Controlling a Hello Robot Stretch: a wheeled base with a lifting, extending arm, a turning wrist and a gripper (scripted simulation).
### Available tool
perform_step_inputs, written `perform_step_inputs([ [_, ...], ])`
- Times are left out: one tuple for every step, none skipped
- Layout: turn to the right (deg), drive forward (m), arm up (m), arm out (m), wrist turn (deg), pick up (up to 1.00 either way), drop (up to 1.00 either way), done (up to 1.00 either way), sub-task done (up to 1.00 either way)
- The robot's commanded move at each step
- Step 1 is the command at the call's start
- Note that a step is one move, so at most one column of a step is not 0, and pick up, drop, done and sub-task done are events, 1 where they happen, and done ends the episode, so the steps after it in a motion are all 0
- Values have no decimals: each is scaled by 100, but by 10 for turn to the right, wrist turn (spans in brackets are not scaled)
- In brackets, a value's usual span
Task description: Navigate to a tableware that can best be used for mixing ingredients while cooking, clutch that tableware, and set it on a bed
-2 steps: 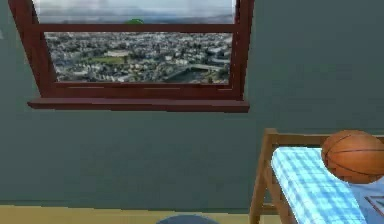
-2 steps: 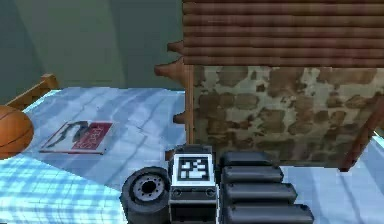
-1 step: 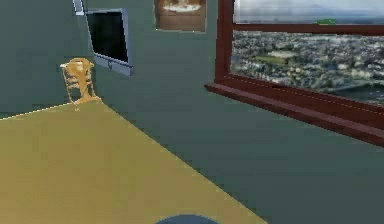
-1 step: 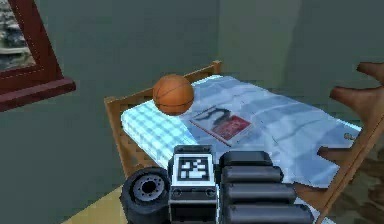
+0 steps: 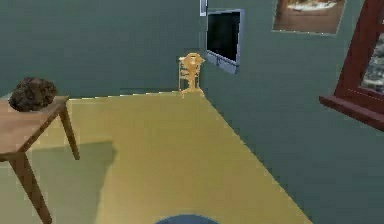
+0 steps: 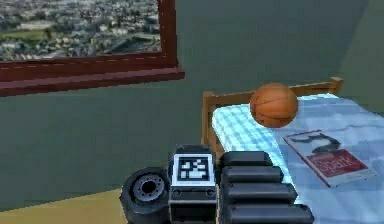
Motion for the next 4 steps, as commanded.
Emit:
perform_step_inputs([
  [450,0,0,0,0,0,0,0,0],
  [450,0,0,0,0,0,0,0,0],
  [450,0,0,0,0,0,0,0,0],
  [30,0,0,0,0,0,0,0,0],
])
